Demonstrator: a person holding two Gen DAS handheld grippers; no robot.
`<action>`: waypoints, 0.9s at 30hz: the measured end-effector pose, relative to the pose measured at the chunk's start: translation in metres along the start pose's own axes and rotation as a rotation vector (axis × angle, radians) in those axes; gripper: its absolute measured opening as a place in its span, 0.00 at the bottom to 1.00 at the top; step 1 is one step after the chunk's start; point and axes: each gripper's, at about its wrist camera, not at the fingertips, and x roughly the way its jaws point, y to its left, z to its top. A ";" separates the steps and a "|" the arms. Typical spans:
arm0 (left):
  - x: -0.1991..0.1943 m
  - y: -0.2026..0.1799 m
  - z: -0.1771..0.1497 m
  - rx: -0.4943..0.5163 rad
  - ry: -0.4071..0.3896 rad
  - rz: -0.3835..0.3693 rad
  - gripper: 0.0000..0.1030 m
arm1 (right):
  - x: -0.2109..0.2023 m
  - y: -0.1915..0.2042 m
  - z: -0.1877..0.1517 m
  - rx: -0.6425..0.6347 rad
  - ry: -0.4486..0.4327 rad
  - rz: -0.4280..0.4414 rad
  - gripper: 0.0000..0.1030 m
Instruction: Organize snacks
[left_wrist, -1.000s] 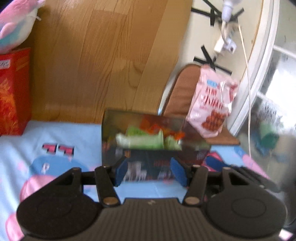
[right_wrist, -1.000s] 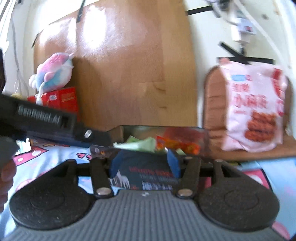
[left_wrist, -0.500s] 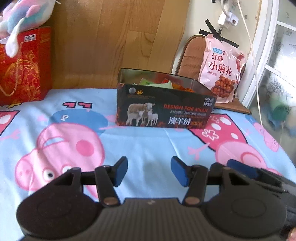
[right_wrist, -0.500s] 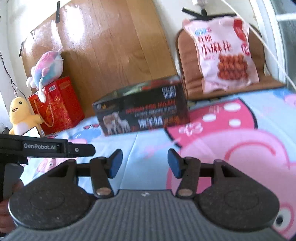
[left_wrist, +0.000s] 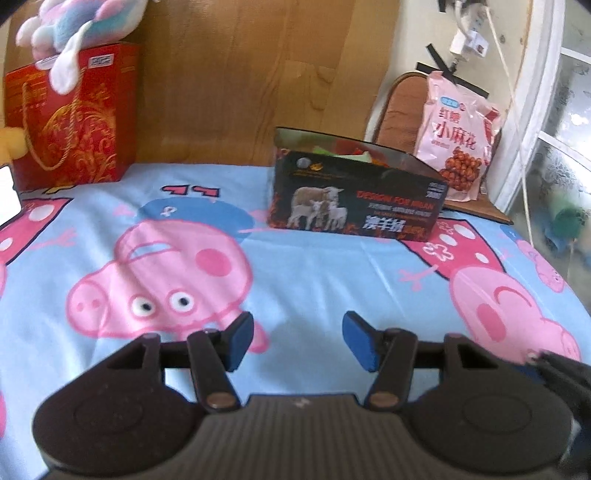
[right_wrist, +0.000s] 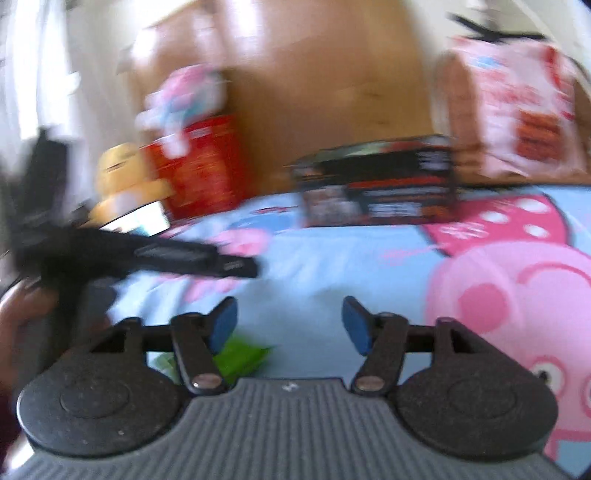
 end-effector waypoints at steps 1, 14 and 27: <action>0.000 0.003 -0.001 -0.008 0.003 0.005 0.53 | -0.002 0.009 -0.002 -0.049 0.012 0.036 0.78; 0.005 0.016 -0.006 -0.044 0.017 0.009 0.56 | 0.003 0.003 -0.001 -0.057 -0.018 -0.206 0.71; -0.010 0.019 -0.015 -0.112 0.066 -0.132 0.56 | 0.013 0.018 -0.008 -0.154 0.050 -0.121 0.72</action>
